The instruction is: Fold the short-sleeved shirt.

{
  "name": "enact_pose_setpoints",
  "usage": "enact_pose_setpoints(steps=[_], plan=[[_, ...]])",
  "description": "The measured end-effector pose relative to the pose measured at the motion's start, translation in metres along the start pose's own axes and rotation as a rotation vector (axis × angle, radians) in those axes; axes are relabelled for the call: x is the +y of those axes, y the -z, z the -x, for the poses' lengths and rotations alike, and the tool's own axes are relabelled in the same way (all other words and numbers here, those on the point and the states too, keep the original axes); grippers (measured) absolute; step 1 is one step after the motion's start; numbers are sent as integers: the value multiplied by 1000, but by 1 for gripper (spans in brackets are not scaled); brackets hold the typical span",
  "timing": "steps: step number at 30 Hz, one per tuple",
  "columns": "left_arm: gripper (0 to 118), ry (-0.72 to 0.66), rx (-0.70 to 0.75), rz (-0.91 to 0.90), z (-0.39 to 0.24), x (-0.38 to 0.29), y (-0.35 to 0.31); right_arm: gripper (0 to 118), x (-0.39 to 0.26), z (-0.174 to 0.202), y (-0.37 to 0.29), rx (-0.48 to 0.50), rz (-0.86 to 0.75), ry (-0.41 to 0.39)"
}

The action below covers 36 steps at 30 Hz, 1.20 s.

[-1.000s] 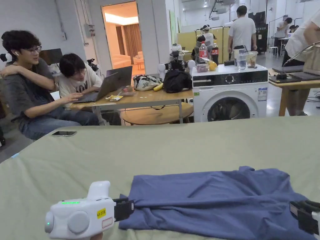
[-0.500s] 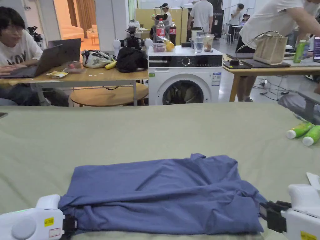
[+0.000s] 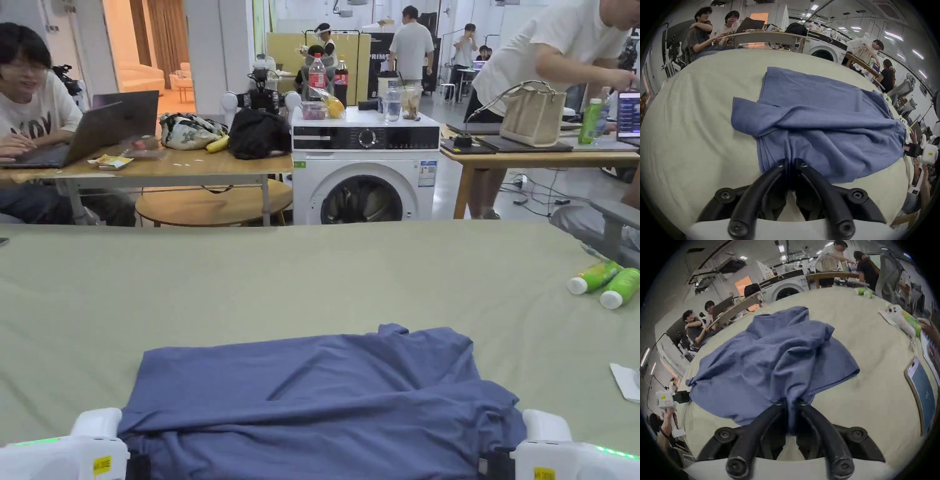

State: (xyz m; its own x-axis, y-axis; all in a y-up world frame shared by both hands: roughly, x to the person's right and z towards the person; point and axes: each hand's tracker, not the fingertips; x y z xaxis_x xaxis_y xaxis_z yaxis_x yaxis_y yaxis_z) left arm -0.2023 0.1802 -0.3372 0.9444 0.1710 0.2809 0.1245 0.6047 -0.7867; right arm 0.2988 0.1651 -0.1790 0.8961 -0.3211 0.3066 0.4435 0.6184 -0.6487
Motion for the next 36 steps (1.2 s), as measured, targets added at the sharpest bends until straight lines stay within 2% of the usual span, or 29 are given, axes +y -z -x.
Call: enact_pose_setpoints(steps=[3,6,9,13,17,19,20,21,22,23,24,25,26,27,29,33,36], plan=[[2,36,0,-131,-1,-9,-33,5,6,13,-21,-94,-57,-129],[0,66,-26,-268,2,-26,-86,5,7,23,-55,-84,-116,-208],[0,84,-9,-250,14,-44,-124,5,-3,21,-82,-101,-131,-241],[0,29,-17,-230,40,-84,-157,5,-33,10,-108,-73,-114,-236],[0,-51,-105,-227,45,-111,-161,5,-54,11,-99,-71,-75,-281],[0,-54,-129,-255,41,-115,-159,6,-54,10,-91,-88,-62,-265],[0,-53,-132,-251,37,-114,-159,11,-53,9,-87,-93,-63,-249],[0,-50,-144,-258,37,-110,-152,21,-54,10,-88,-100,-65,-236],[0,-42,-163,-274,33,-109,-155,21,-56,10,-91,-99,-77,-232],[0,-29,-190,-294,29,-109,-159,26,-58,9,-97,-91,-99,-233],[0,-12,-185,-313,23,-108,-162,38,-59,9,-103,-85,-128,-237],[2,6,-165,-340,14,-105,-167,56,-61,12,-112,-88,-169,-240],[18,47,-156,-368,4,-101,-172,66,-62,16,-120,-80,-210,-240],[34,82,-163,-396,-6,-97,-176,66,-62,21,-127,-58,-249,-245],[57,155,-155,-459,-28,-87,-184,66,-62,32,-137,-11,-309,-258],[61,208,-160,-548,-69,-73,-193,66,-60,59,-146,53,-387,-292],[61,223,-169,-575,-91,-73,-194,65,-60,74,-146,82,-384,-279]])
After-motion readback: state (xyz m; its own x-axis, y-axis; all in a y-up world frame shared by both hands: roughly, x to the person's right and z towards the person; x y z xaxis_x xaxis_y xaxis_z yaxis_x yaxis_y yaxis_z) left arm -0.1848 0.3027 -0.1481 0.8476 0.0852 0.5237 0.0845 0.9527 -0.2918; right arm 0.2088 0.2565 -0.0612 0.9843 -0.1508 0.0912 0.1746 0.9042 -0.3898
